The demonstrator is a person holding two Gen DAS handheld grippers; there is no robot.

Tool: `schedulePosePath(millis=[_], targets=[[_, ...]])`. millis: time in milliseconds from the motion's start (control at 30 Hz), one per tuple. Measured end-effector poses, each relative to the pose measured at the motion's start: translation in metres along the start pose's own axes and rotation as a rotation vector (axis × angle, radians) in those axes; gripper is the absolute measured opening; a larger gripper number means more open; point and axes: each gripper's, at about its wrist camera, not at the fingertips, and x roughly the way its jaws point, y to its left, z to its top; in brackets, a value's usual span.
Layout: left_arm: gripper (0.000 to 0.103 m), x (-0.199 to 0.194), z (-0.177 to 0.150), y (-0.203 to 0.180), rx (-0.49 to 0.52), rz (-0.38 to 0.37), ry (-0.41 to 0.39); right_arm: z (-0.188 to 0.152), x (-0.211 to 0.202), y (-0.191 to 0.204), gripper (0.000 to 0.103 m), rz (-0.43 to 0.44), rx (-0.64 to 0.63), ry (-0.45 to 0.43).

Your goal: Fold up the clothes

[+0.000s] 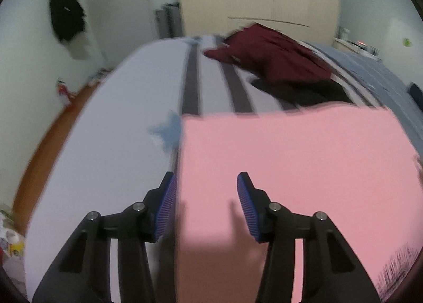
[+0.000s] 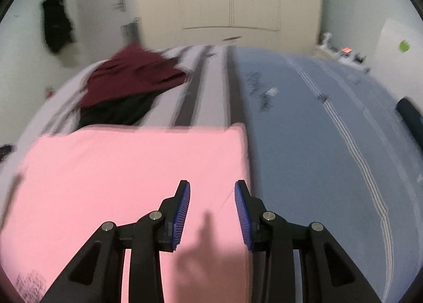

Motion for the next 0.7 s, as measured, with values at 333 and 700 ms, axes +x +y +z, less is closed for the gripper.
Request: schedulePosePath(millis=[333, 700], targets=[[0.045, -0.146, -0.136, -0.042, -0.008, -0.165, 0.049, -0.152, -0.148, -0.045, 0.053, -0.106, 0.08, -0.042], [0.045, -0.206, -0.2, -0.05, -0.151, -0.226, 0.068, -0.242, -0.179, -0.163, 0.053, -0.112, 0.34, 0.055]])
